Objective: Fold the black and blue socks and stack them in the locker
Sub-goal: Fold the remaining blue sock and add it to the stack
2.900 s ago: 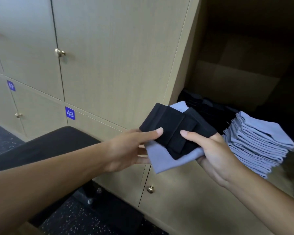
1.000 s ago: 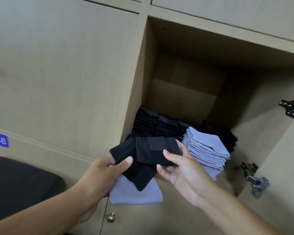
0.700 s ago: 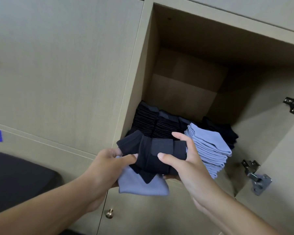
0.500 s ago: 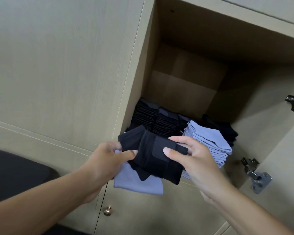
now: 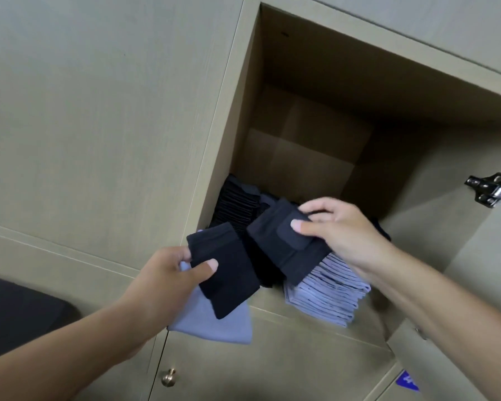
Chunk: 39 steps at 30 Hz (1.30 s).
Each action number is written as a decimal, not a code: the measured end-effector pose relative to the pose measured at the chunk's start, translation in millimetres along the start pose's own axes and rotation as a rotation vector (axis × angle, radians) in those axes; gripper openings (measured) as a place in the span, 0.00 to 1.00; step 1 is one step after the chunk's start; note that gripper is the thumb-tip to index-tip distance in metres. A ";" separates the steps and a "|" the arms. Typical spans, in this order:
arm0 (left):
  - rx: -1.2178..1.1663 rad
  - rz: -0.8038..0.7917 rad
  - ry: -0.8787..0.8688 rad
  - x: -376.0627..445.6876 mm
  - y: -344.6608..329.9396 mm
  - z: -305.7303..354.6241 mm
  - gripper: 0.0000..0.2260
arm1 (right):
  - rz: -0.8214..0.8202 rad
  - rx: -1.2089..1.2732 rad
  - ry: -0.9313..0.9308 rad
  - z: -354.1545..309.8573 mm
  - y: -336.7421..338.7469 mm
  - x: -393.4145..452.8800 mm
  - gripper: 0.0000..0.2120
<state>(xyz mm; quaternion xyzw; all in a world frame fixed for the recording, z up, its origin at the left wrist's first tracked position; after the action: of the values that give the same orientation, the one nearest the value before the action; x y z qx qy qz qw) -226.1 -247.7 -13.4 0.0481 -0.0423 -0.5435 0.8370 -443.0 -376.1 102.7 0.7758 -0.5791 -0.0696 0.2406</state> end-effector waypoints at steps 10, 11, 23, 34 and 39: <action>0.047 -0.021 -0.022 2.2 -1.6 0.4 0.05 | 0.167 0.133 -0.125 2.4 27.6 92.9 0.12; 0.045 -0.025 -0.020 2.1 -2.1 0.0 0.05 | 0.166 0.166 -0.137 5.2 25.3 100.1 0.13; 0.096 -0.059 -0.032 8.2 -7.2 -9.1 0.08 | 0.108 0.181 -0.287 28.5 2.4 161.5 0.14; 0.107 -0.100 -0.068 9.3 -11.2 -9.1 0.11 | 0.134 0.039 -0.291 47.1 -3.4 181.8 0.13; 0.127 -0.075 -0.078 11.5 -10.2 -11.2 0.07 | 0.209 -0.221 -0.234 43.0 8.0 183.1 0.15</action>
<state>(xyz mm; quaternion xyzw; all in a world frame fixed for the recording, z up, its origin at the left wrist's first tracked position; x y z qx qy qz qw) -229.3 -262.0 -25.7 0.0814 -0.1073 -0.5720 0.8091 -408.0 -561.1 99.9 0.6670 -0.6694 -0.1970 0.2611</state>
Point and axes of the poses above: each hand's wrist, its own x-axis towards the middle knuckle, its own y-axis out of the back of the hand, z = x × y, the point moved 8 cm from there along x, towards the middle knuckle, and after that the axes turned 3 degrees about x, right-handed, at the moved point
